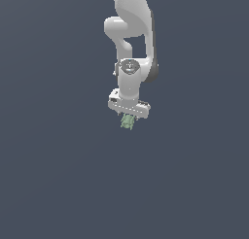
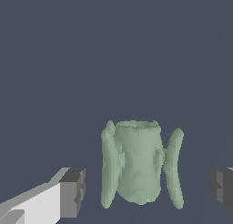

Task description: Pick up the object and move it to a goal position.

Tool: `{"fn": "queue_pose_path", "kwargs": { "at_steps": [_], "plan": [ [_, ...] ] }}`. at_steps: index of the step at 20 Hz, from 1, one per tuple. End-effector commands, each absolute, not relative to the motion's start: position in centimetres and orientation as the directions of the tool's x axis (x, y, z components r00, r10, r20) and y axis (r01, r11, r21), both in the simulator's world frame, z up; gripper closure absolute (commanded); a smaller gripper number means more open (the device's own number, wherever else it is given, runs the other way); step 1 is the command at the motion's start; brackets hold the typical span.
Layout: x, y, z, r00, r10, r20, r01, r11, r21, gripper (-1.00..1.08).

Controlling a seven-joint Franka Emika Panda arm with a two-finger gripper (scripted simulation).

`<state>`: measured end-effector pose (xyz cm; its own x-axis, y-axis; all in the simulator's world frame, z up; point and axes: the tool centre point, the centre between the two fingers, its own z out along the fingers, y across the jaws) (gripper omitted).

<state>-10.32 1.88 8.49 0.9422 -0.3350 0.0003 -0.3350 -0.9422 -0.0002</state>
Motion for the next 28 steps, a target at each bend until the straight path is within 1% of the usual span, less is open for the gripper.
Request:
{"fn": "queue_pose_path", "kwargs": {
  "at_steps": [1, 7, 13, 14, 28],
  "plan": [
    [-10.4, 1.9, 7.7, 0.942, -0.336, 0.000, -0.336, -0.942, 0.000, -0.92],
    [-10.5, 1.9, 5.0, 0.941, -0.338, 0.000, -0.338, -0.941, 0.000, -0.92],
    [-10.5, 1.9, 4.1, 0.941, -0.338, 0.000, -0.338, -0.941, 0.000, -0.92],
    [-10.5, 1.9, 4.1, 0.941, -0.338, 0.000, -0.338, -0.941, 0.000, 1.08],
    [-10.4, 1.9, 4.5, 0.941, -0.338, 0.001, -0.338, -0.941, 0.000, 1.08]
  ]
}}
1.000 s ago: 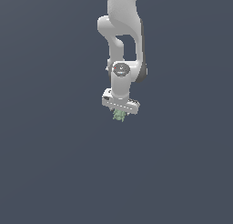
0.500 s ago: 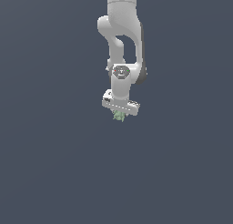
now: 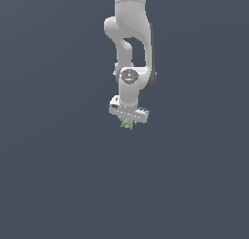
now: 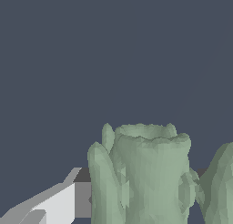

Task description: Pick up the object and move it to a goal position.

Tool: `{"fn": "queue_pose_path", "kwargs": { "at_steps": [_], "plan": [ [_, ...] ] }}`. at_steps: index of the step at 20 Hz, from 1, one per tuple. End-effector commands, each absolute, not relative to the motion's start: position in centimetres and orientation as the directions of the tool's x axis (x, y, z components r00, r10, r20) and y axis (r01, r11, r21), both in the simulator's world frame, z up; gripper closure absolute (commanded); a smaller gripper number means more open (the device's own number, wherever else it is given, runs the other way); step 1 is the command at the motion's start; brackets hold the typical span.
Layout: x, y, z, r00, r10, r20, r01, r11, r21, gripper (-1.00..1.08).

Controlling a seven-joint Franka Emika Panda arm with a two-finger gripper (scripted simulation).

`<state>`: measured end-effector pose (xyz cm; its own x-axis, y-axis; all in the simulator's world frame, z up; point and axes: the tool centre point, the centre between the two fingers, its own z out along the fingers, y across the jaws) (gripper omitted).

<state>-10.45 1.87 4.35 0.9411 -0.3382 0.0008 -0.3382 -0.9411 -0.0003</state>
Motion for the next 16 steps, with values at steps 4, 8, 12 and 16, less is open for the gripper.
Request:
{"fn": "queue_pose_path", "kwargs": {
  "at_steps": [4, 8, 12, 16],
  "plan": [
    [-10.5, 1.8, 5.7, 0.941, -0.338, 0.001, -0.338, -0.941, 0.000, 1.08],
    [-10.6, 1.8, 7.6, 0.941, -0.338, 0.001, -0.338, -0.941, 0.000, 1.08],
    [-10.7, 1.8, 10.4, 0.941, -0.338, 0.001, -0.338, -0.941, 0.000, 1.08],
    [-10.8, 1.7, 13.9, 0.941, -0.339, 0.001, -0.339, -0.941, 0.000, 1.08]
  ]
}}
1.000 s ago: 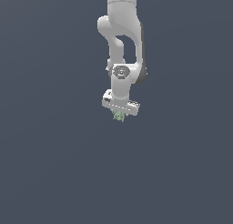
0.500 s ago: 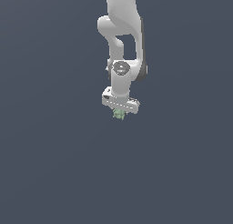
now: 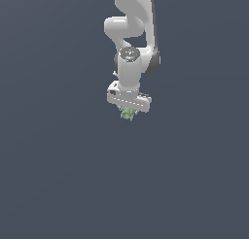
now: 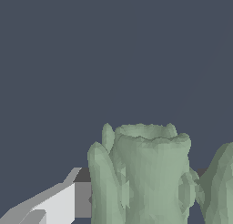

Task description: Pick up the object and move it to a goal position.

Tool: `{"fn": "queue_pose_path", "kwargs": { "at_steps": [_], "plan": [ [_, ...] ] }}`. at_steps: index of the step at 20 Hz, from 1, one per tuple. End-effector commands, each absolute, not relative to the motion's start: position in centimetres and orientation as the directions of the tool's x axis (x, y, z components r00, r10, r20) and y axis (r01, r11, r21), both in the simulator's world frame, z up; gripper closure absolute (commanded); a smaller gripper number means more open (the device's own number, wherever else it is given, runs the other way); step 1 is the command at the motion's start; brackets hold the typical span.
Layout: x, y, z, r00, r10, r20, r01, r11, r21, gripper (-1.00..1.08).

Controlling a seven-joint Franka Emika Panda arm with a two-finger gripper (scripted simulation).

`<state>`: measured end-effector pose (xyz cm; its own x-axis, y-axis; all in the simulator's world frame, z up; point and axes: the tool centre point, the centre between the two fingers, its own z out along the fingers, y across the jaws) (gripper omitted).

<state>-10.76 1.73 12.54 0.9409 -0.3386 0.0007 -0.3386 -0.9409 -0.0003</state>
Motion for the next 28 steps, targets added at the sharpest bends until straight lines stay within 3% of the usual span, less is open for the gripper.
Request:
{"fn": "queue_pose_path", "kwargs": {
  "at_steps": [1, 28],
  "plan": [
    [-10.9, 1.7, 14.9, 0.941, -0.339, 0.001, -0.339, -0.941, 0.000, 1.08],
    [-11.3, 1.3, 42.0, 0.941, -0.339, 0.001, -0.339, -0.941, 0.001, 1.08]
  ]
}}
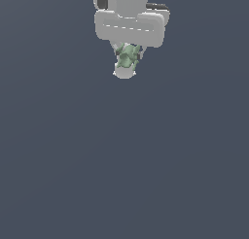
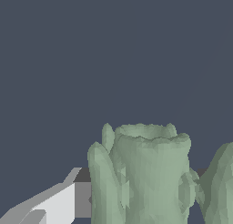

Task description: Pick up the object and move it to a goal position.

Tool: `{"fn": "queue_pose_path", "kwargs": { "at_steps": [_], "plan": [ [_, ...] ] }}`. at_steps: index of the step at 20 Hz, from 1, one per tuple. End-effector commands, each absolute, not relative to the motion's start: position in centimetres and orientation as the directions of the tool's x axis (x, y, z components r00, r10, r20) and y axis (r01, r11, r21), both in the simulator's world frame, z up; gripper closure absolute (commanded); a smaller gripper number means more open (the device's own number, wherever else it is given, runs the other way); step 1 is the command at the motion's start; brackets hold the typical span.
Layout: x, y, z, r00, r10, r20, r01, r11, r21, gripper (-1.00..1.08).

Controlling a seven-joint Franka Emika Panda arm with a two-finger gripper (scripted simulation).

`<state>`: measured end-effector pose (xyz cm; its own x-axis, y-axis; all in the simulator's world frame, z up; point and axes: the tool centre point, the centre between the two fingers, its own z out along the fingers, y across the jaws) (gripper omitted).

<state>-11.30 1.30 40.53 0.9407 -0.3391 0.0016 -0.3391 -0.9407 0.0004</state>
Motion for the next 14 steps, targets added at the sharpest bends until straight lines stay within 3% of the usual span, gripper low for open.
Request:
{"fn": "queue_pose_path", "kwargs": {
  "at_steps": [1, 14],
  "plan": [
    [-11.3, 1.3, 42.9, 0.941, -0.338, 0.000, -0.338, -0.941, 0.000, 1.08],
    [-10.9, 1.2, 50.1, 0.941, -0.338, 0.000, -0.338, -0.941, 0.000, 1.08]
  ]
}}
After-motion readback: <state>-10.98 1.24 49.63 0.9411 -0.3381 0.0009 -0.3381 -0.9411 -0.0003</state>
